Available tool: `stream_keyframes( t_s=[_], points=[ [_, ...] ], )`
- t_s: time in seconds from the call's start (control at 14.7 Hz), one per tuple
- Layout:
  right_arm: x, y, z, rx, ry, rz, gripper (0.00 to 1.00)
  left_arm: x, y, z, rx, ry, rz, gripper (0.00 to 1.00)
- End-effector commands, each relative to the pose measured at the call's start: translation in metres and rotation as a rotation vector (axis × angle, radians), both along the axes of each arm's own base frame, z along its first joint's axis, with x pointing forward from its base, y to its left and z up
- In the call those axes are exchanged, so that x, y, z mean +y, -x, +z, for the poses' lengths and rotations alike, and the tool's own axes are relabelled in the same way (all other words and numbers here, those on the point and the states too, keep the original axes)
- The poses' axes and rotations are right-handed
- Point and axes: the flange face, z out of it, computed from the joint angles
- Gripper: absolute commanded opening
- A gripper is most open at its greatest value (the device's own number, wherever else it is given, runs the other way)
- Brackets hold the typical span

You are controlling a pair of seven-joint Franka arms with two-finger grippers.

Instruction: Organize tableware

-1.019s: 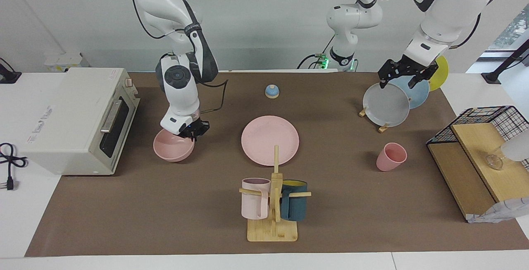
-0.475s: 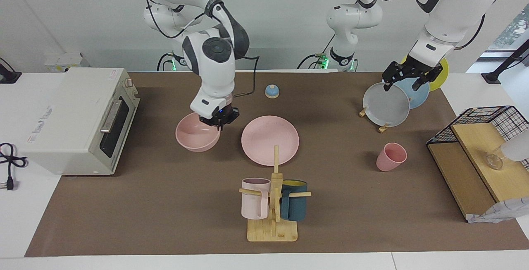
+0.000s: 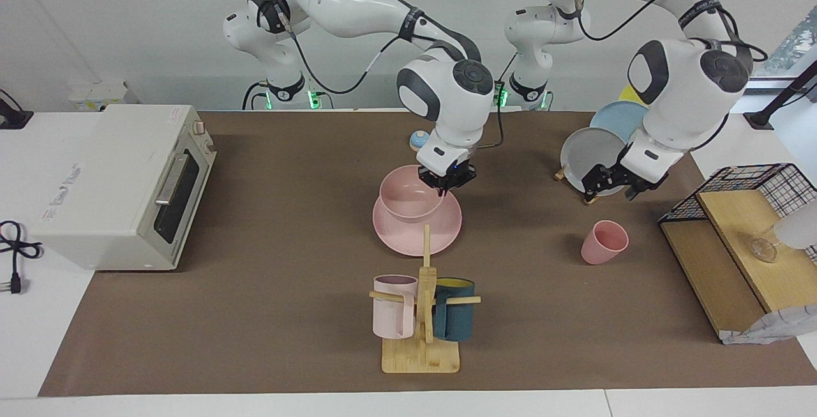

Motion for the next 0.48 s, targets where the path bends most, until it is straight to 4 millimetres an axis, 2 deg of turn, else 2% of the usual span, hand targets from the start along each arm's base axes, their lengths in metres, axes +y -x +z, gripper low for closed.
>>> stream_keyframes(
  t_s=[0.0, 0.14, 0.34, 0.41],
  points=[
    [0.001, -0.010, -0.014, -0.019, 0.006, -0.021, 0.00, 0.002, -0.015, -0.022, -0.021, -0.026, -0.006, 1.00],
    [-0.003, -0.009, -0.012, -0.038, 0.049, -0.004, 0.00, 0.000, -0.019, -0.037, -0.017, -0.027, -0.008, 1.00],
    [-0.001, -0.009, -0.016, -0.020, 0.008, -0.043, 0.00, -0.001, -0.026, -0.042, -0.035, -0.024, -0.009, 1.00],
    [-0.001, -0.006, -0.019, 0.001, 0.001, -0.049, 0.00, -0.003, -0.028, -0.050, -0.029, -0.023, -0.011, 1.00]
  ],
)
